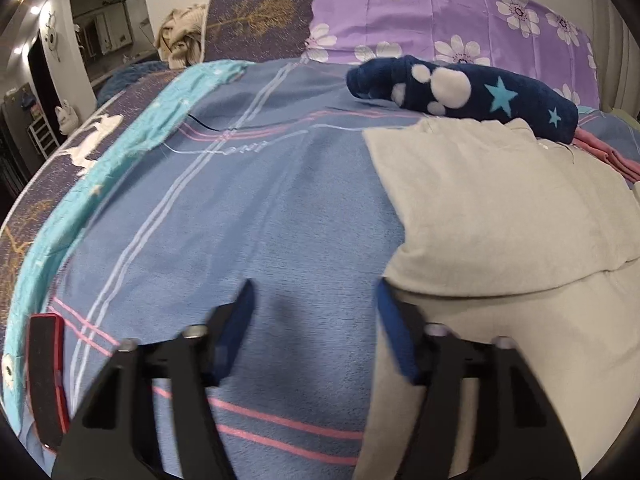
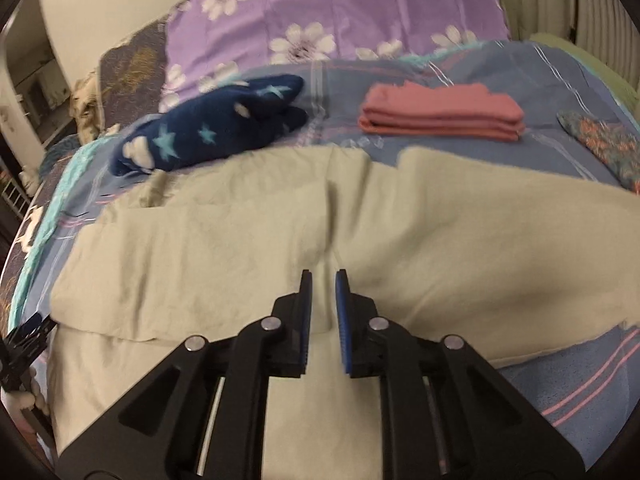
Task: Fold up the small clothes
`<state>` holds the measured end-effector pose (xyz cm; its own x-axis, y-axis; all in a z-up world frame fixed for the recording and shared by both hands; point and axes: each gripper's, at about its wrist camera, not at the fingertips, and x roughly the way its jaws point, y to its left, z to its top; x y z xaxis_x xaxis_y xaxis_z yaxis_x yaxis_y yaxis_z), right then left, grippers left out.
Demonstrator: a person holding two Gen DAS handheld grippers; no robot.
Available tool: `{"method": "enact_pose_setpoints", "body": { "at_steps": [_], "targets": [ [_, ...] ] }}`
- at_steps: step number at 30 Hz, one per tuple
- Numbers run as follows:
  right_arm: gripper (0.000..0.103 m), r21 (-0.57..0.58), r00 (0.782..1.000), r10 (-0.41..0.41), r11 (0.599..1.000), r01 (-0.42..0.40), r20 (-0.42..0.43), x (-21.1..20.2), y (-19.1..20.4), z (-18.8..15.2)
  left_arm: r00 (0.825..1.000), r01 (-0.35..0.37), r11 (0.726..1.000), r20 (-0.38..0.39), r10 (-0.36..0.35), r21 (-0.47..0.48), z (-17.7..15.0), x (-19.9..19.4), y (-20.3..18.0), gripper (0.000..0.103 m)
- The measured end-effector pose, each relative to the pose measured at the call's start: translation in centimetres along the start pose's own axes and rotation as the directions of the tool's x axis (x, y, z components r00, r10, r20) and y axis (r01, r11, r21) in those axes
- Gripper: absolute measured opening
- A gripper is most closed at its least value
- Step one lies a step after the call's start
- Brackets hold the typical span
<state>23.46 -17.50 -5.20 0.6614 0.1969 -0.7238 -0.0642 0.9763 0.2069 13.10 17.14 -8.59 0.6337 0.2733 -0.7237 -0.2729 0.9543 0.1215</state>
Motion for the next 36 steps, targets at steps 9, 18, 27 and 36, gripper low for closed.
{"method": "enact_pose_setpoints", "body": {
  "at_steps": [9,18,27,36],
  "targets": [
    [0.018,-0.026,0.994,-0.001,1.0,-0.002,-0.106,4.0,1.1,-2.7,0.969,0.207,0.978,0.14,-0.206,0.007,3.0,-6.1,-2.4,0.021],
    [0.029,0.163,0.983,-0.166,0.975,0.152,0.076,-4.1,-7.2,-2.0,0.958,0.286,0.948,-0.061,-0.28,0.139,2.7,2.9,-12.3,0.029],
    [0.052,0.549,0.759,-0.646,0.608,0.574,-0.078,-8.4,-26.1,-1.9,0.974,0.226,0.955,-0.044,-0.222,0.192,2.4,2.3,-12.9,0.032],
    [0.005,0.768,0.867,-0.497,0.566,0.301,0.027,-11.8,-32.3,-5.9,0.979,0.205,0.959,-0.036,-0.202,0.195,2.4,2.3,-12.8,0.037]
  ]
}}
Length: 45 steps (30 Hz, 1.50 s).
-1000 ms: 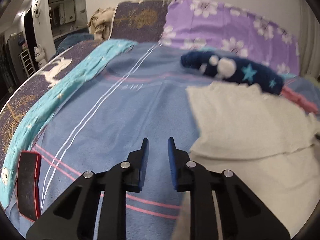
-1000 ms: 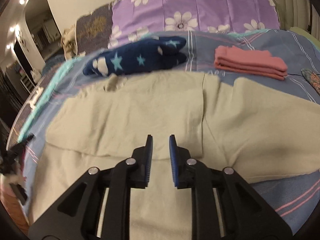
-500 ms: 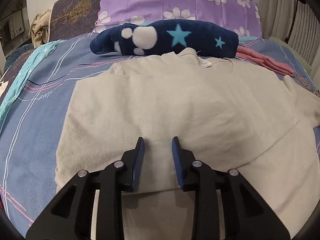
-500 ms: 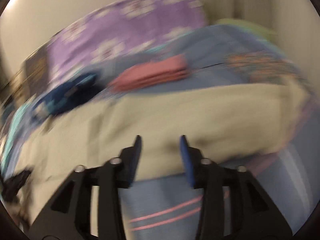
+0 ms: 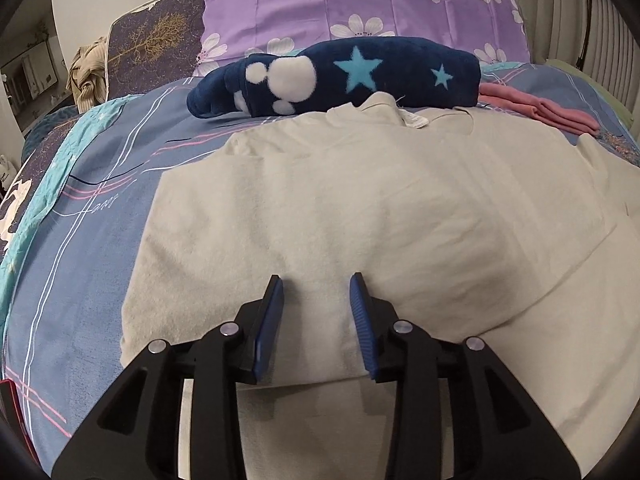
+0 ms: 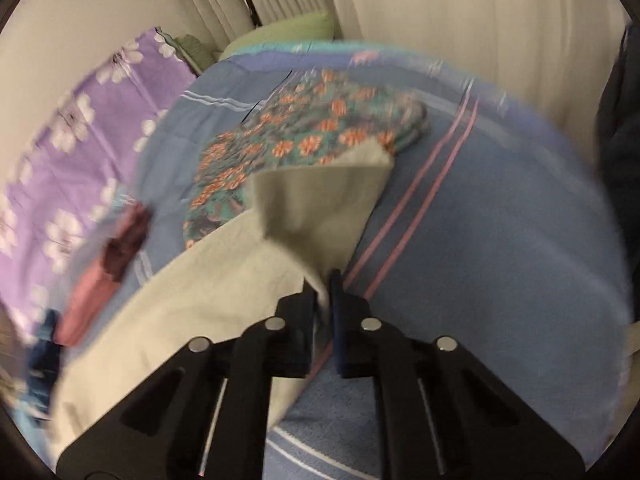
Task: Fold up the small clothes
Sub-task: 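Grasp the other sleeve with the right tool and fold it across the body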
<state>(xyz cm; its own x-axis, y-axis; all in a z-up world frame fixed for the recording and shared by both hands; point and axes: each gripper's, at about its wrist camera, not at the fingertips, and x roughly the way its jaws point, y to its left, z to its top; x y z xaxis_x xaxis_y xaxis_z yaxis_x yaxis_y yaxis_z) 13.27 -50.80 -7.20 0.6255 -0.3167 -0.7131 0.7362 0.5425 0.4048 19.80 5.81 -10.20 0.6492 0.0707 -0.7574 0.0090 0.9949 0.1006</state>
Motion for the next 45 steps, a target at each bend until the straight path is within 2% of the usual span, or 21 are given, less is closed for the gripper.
{"method": "enact_pose_setpoints", "body": {
  "at_steps": [4,7,10,12,14,16,18,19,22,24,26,28,31,32,33,36,39,42,43,44,45],
  "targets": [
    [0.004,0.055,0.981,0.189,0.98,-0.191,0.034,-1.8,1.5,0.6,1.0,0.009,1.0,0.001,-0.009,-0.008,0.0,0.0,0.1,0.037],
    [0.004,-0.038,0.935,0.354,0.935,-0.353,0.019,-4.1,7.6,-0.5,1.0,0.016,1.0,0.002,-0.016,-0.015,0.0,-0.1,0.2,0.037],
    [0.004,-0.188,0.838,0.541,0.818,-0.544,-0.073,-7.0,16.4,-4.3,1.0,0.029,0.999,0.005,-0.029,-0.026,-0.1,-0.1,0.4,0.037],
    [0.004,-0.273,0.748,0.634,0.698,-0.663,-0.197,-8.7,22.3,-8.7,0.999,0.045,0.998,0.006,-0.045,-0.039,-0.1,-0.1,0.7,0.037],
    [0.004,-0.348,0.671,0.668,0.576,-0.74,-0.321,-10.1,26.9,-13.7,0.998,0.063,0.997,0.008,-0.063,-0.053,-0.2,-0.1,0.9,0.038],
    [0.006,-0.442,0.632,0.637,0.458,-0.771,-0.442,-10.6,30.5,-19.6,0.996,0.091,0.993,0.01,-0.091,-0.07,-0.2,-0.1,1.2,0.041],
    [0.006,-0.522,0.648,0.557,0.395,-0.756,-0.519,-9.9,32.2,-24.7,0.991,0.132,0.988,0.014,-0.131,-0.086,-0.2,-0.1,1.6,0.045],
    [0.007,-0.54,0.663,0.501,0.389,-0.747,-0.556,-8.8,32.5,-27.0,0.988,0.157,0.983,0.017,-0.156,-0.096,-0.2,-0.1,1.8,0.05],
    [0.008,-0.523,0.676,0.381,0.435,-0.733,-0.63,-5.5,31.6,-30.4,0.975,0.224,0.967,0.031,-0.221,-0.125,-0.3,-0.2,2.4,0.055],
    [0.008,-0.5,0.667,0.363,0.456,-0.736,-0.651,-3.9,30.3,-31.0,0.966,0.26,0.954,0.042,-0.256,-0.148,-0.2,-0.6,2.7,0.055],
    [0.008,-0.473,0.647,0.392,0.456,-0.754,-0.654,-4.1,29.7,-30.9,0.925,0.379,0.904,0.051,-0.376,-0.198,-0.1,-1.1,2.9,0.055],
    [0.008,-0.464,0.639,0.404,0.453,-0.762,-0.655,-4.2,29.3,-31.0,0.865,0.498,0.832,0.069,-0.497,-0.244,0.1,-1.7,2.6,0.055],
    [0.009,-0.49,0.649,0.402,0.434,-0.756,-0.646,-4.5,29.1,-31.6,0.798,0.592,0.761,0.064,-0.599,-0.263,0.7,-2.1,0.9,0.061],
    [0.01,-0.498,0.651,0.405,0.426,-0.755,-0.641,-4.7,29.1,-31.6,0.786,0.604,0.75,0.045,-0.617,-0.269,0.9,-1.9,0.2,0.063],
    [0.011,-0.501,0.652,0.408,0.422,-0.755,-0.639,-4.7,29.1,-31.7,0.783,0.604,0.749,0.025,-0.622,-0.272,1.2,-1.5,-0.5,0.064],
    [0.011,-0.499,0.651,0.413,0.423,-0.756,-0.637,-4.7,29.1,-32.1,0.807,0.562,0.776,-0.018,-0.591,-0.287,2.2,0.1,-2.2,0.064],
    [0.011,-0.506,0.657,0.411,0.423,-0.752,-0.632,-4.8,28.9,-32.0,0.797,0.555,0.751,-0.029,-0.603,-0.356,3.4,1.6,-2.8,0.063],
    [0.012,-0.521,0.666,0.409,0.417,-0.745,-0.624,-4.9,29.0,-32.1,0.821,0.526,0.786,-0.046,-0.569,-0.326,4.9,2.2,-3.9,0.037],
    [0.012,-0.522,0.666,0.409,0.415,-0.745,-0.624,-5.0,28.9,-32.1,0.826,0.519,0.796,-0.055,-0.56,-0.312,5.3,2.3,-4.2,0.017],
    [0.012,-0.522,0.666,0.409,0.415,-0.745,-0.624,-4.9,29.0,-32.1,0.816,0.534,0.787,-0.057,-0.575,-0.309,5.7,2.3,-4.4,0.002],
    [0.012,-0.521,0.664,0.41,0.415,-0.746,-0.625,-4.9,28.9,-32.1,0.809,0.543,0.781,-0.056,-0.585,-0.309,5.9,2.2,-4.5,0.002]
  ]
}}
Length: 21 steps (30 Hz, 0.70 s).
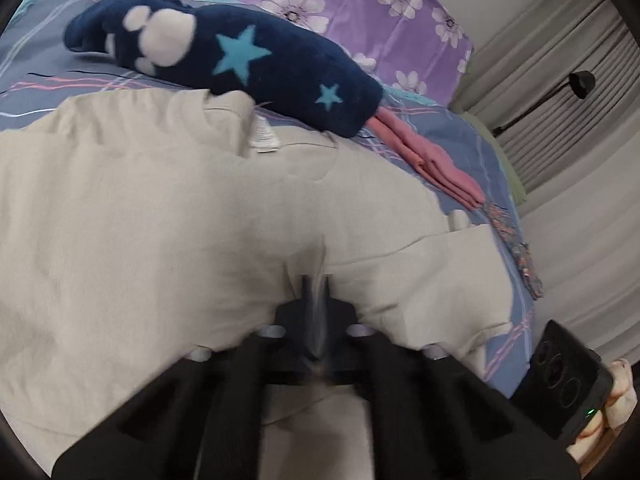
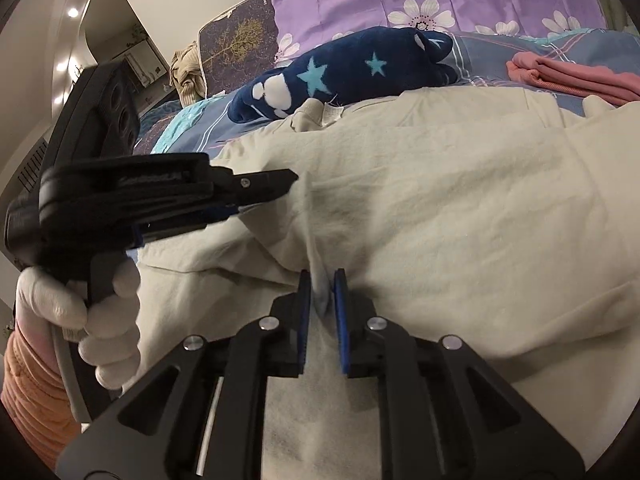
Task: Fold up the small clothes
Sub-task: 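Grasp the other sleeve with the right tool and fold it across the body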
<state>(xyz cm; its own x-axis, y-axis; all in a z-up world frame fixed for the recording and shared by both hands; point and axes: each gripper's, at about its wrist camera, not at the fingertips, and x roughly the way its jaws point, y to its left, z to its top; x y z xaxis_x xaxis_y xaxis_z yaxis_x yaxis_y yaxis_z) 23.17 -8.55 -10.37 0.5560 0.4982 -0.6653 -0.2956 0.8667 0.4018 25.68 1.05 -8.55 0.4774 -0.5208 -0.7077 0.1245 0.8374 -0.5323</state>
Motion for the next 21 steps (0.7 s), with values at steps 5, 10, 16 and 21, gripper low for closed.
{"method": "enact_pose_setpoints", "body": {
  "at_steps": [5,10,16,21],
  "targets": [
    [0.023,0.0,0.996,0.023,1.0,-0.023,0.087,-2.0,0.0,-0.1,0.997,0.013,0.997,0.077,-0.019,0.081,1.5,-2.8,-3.0,0.001],
    [0.028,-0.113,0.986,0.085,0.991,-0.069,0.145,-3.4,1.7,-0.4,0.98,0.001,0.986,0.195,-0.035,0.168,4.3,-7.9,-6.0,0.001],
    [0.019,0.241,0.997,-0.045,0.97,0.028,0.066,-1.4,-4.6,-0.2,0.951,-0.117,0.973,0.305,0.052,0.201,5.8,-13.4,-5.3,0.002],
    [0.023,0.227,0.997,-0.048,0.973,0.033,0.062,-1.3,-4.5,-0.3,0.932,-0.2,0.975,0.324,0.16,0.094,5.6,-15.8,-0.1,0.002]
  ]
}}
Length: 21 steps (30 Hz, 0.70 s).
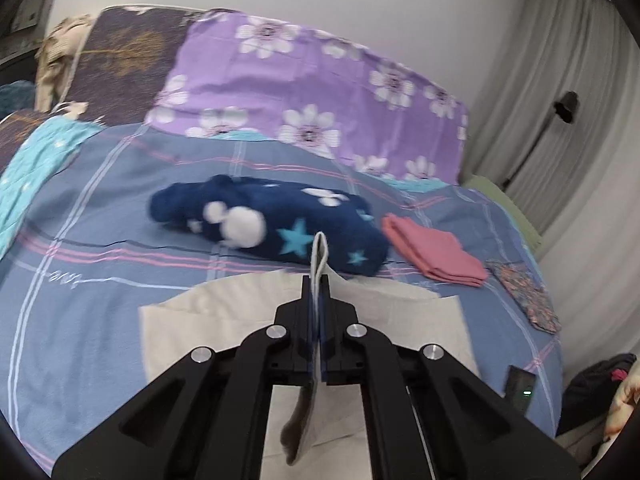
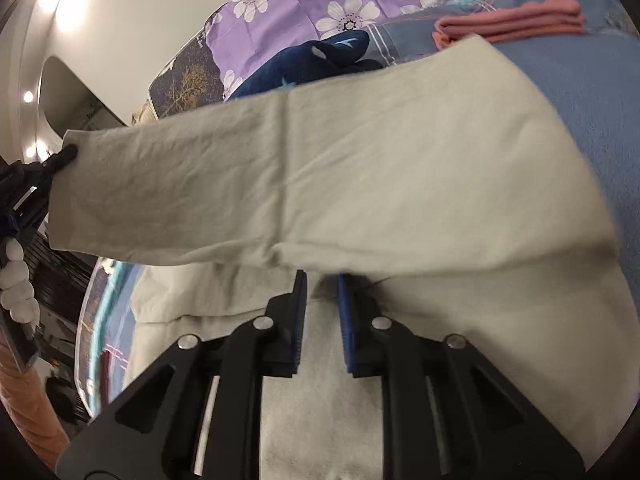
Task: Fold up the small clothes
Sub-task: 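Grasp the other sleeve with the right tool and fold it across the body, then fold the shirt side with the right tool toward the center and release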
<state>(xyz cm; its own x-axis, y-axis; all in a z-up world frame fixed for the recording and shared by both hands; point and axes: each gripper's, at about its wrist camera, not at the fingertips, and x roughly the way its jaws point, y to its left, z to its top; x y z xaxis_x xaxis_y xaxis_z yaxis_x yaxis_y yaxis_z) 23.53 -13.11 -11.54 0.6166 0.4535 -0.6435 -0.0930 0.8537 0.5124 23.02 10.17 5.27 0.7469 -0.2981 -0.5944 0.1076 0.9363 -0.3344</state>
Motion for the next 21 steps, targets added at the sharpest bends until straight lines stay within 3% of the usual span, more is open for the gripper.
{"method": "enact_pose_setpoints", "body": {
  "at_steps": [2,6,9,12,13,15,18,20,21],
  "targets": [
    [0.031,-0.025,1.0,0.001,1.0,-0.001,0.001,0.0,0.5,-0.1,0.999,-0.048,0.998,-0.016,0.048,-0.032,-0.7,0.2,2.4,0.002],
    [0.032,-0.022,1.0,0.005,1.0,-0.005,0.0,-0.1,0.4,-0.1,0.985,-0.152,0.986,-0.088,0.146,-0.069,-2.7,2.2,6.5,0.002],
    [0.032,-0.024,1.0,0.002,1.0,-0.002,0.0,0.1,0.5,0.0,0.956,-0.262,0.962,-0.155,0.248,-0.076,-4.8,4.0,8.9,0.003],
    [0.032,-0.024,1.0,0.004,1.0,-0.004,-0.001,0.1,0.5,0.0,0.918,-0.369,0.929,-0.172,0.357,-0.038,-6.1,4.6,9.7,0.004],
    [0.033,-0.025,1.0,0.006,1.0,-0.006,-0.002,0.1,0.5,0.0,0.914,-0.38,0.924,-0.165,0.371,-0.03,-6.5,4.5,9.7,0.006],
    [0.034,-0.032,1.0,0.004,0.999,-0.004,-0.002,0.0,0.7,-0.1,0.922,-0.366,0.93,-0.142,0.359,-0.024,-6.6,4.1,9.1,0.011],
    [0.037,-0.063,1.0,-0.016,0.998,0.015,-0.008,-0.1,1.3,-0.2,0.951,-0.292,0.956,-0.101,0.293,0.023,-7.2,3.8,7.2,0.017],
    [0.038,-0.119,0.998,-0.047,0.992,0.042,-0.033,-0.5,2.4,-0.5,0.962,-0.237,0.968,-0.123,0.245,0.078,-8.3,4.9,5.7,0.029],
    [0.039,-0.154,0.998,-0.047,0.987,0.039,-0.048,-0.9,3.0,-0.6,0.959,-0.228,0.967,-0.149,0.243,0.112,-9.0,5.8,5.2,0.031]
  ]
}}
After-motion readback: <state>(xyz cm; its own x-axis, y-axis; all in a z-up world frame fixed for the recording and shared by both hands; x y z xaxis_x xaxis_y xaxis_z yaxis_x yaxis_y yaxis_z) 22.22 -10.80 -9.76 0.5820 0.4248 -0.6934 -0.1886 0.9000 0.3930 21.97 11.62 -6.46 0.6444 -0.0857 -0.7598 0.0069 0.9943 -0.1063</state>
